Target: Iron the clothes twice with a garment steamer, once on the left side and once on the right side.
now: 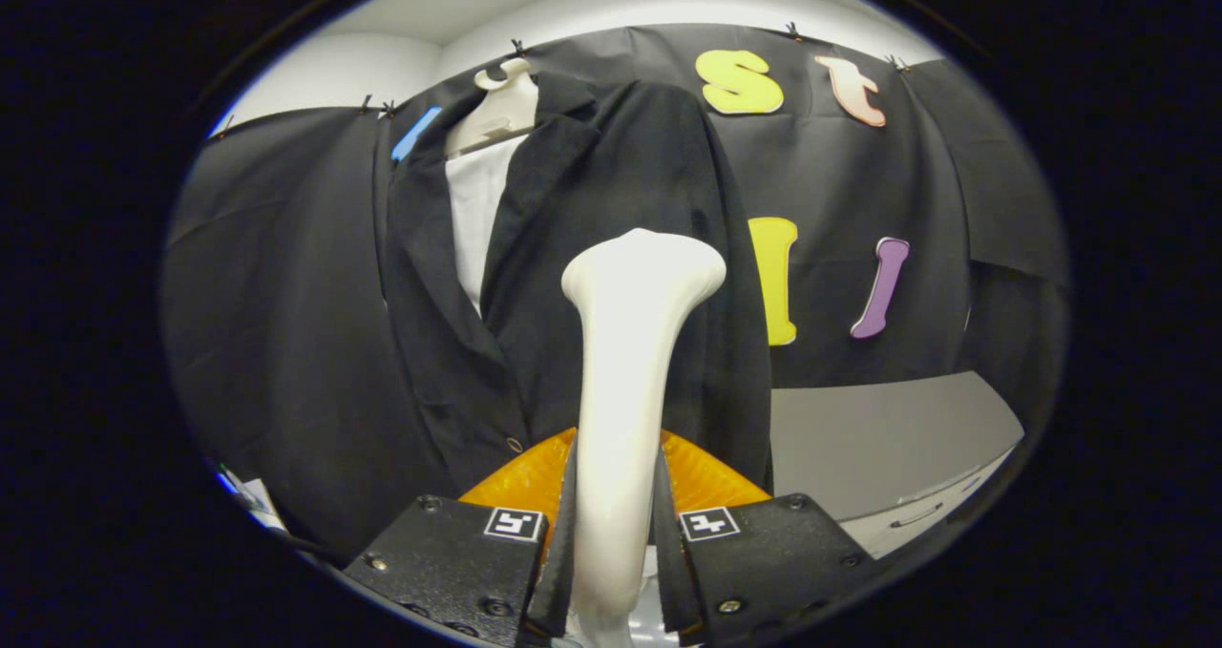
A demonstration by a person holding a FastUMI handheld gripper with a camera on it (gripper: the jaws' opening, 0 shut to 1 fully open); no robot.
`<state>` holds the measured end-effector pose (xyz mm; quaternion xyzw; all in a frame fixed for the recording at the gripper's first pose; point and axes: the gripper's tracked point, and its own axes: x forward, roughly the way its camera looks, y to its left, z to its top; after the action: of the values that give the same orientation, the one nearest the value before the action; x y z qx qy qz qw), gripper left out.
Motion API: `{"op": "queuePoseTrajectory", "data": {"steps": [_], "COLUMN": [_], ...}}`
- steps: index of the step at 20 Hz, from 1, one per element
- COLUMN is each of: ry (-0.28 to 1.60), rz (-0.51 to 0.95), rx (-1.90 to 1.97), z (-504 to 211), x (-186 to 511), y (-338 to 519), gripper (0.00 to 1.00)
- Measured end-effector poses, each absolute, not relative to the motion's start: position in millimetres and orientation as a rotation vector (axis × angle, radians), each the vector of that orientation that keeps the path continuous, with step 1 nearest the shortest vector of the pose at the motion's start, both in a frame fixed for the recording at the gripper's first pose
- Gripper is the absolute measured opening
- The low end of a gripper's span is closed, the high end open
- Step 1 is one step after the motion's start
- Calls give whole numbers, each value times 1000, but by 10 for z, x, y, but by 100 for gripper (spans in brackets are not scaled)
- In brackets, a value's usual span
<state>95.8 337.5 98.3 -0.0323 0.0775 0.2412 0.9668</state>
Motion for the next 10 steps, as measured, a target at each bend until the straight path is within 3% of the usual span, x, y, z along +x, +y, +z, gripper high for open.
{"op": "queuePoseTrajectory", "data": {"steps": [10], "ry": [270], "rz": [489], "rx": [-101], "z": [353], "x": [1005], "y": [3349], "gripper": [39]}}
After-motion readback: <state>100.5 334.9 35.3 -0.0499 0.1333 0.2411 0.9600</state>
